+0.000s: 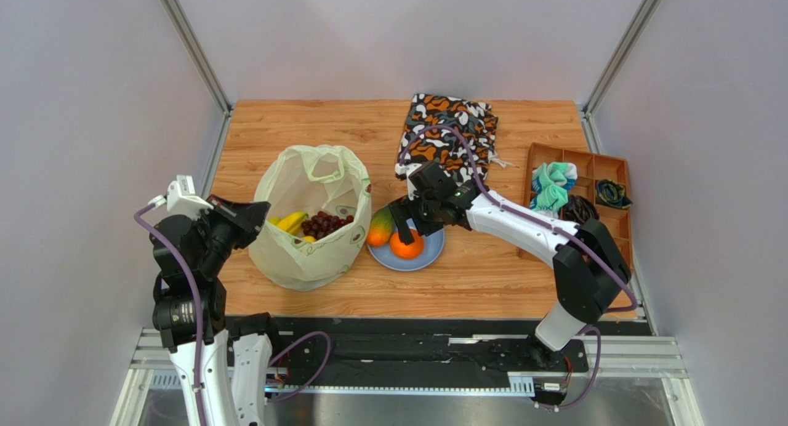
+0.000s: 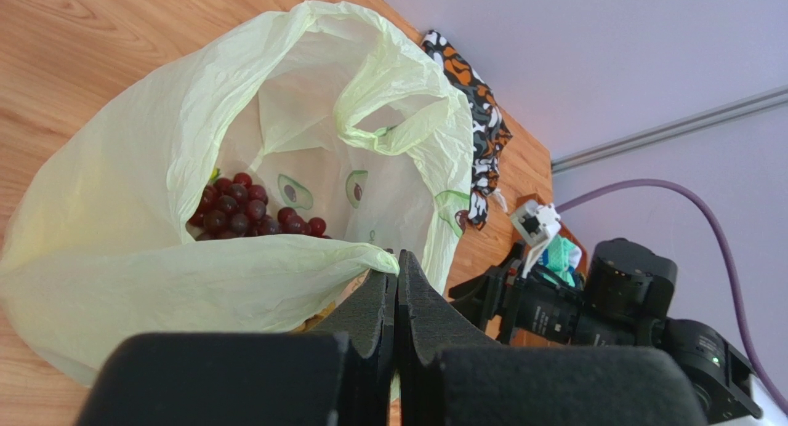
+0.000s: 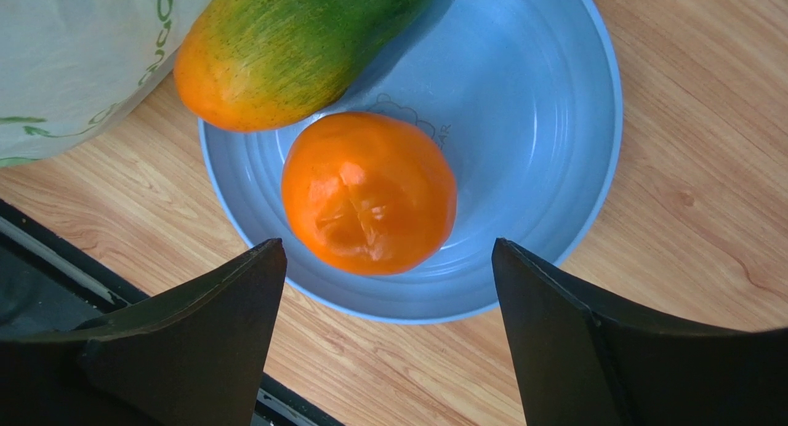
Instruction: Place the fruits into the plastic bag
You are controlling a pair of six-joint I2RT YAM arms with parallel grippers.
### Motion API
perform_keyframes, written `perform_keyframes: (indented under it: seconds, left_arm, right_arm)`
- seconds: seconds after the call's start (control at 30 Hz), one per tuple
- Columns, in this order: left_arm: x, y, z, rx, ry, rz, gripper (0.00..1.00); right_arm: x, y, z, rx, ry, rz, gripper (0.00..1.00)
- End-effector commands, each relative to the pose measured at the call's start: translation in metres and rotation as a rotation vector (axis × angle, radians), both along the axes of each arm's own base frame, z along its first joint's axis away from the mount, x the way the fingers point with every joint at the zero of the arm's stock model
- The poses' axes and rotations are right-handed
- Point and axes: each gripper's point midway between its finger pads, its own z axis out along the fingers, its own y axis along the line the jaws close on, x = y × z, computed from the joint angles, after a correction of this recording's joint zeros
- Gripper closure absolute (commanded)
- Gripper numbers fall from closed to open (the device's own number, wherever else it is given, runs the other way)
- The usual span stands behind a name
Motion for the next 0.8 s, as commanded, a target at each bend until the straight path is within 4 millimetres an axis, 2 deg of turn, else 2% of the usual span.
perform_keyframes:
  seconds: [0.0,0.4,0.77]
  left_arm:
    - [-0.003,-0.002,0.005,0.021,-0.019,-0.016,1.00]
    - [-0.005,-0.001,0.001,0.024,-0.004,-0.010,1.00]
    - [-0.004,0.000,0.001,0.025,-0.008,-0.007,1.00]
  right_arm:
    - [0.014,0.020,0.011,0.033,-0.032,0.027,0.14]
    - [-0.003,0.036,-0.018,-0.011,0.029,0.092,0.13]
    - [0.001,0.031,-0.043,-0.093,0.022,0.092,0.13]
